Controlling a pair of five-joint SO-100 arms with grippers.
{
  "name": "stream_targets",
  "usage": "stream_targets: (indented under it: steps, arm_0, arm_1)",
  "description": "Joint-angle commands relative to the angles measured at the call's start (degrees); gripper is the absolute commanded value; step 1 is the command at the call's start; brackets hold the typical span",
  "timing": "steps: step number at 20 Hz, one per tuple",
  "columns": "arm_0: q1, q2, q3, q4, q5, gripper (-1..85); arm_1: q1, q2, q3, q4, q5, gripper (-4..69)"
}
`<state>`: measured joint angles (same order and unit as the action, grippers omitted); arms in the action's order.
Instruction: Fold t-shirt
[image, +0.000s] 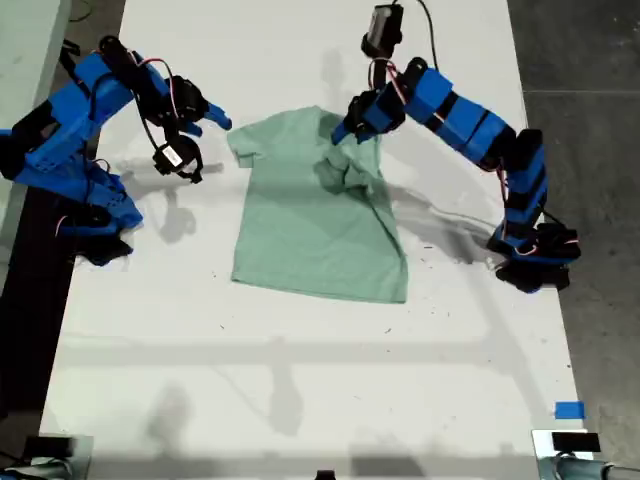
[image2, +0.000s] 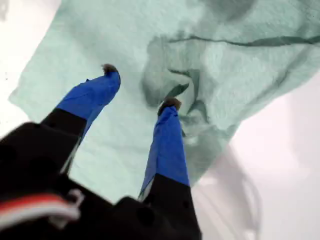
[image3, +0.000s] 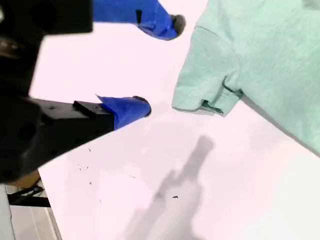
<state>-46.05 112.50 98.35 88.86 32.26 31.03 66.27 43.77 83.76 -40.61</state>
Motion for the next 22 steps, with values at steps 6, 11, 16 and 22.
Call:
stream_targets:
  steps: [6, 11, 16, 22]
  arm_0:
    - [-3.87, -13.54, -1.41, -9.93, 2.37, 26.5]
    - [-10.9, -26.89, -4.39, -16.52, 6.5, 26.8]
    - [-12.74, -43.51, -16.96, -16.44, 8.09, 26.6]
    - [-12.57, -61.7, -36.21, -8.09, 7.73, 22.5]
  arm_1:
    - [-1.23, 25.49, 15.73, 6.24, 0.09, 15.8]
    - [-4.66, 32.26, 22.32, 5.45, 2.99, 14.4]
    - [-6.15, 37.09, 26.28, 5.1, 4.39, 13.4]
    - [-6.86, 41.04, 29.09, 4.83, 5.36, 12.1]
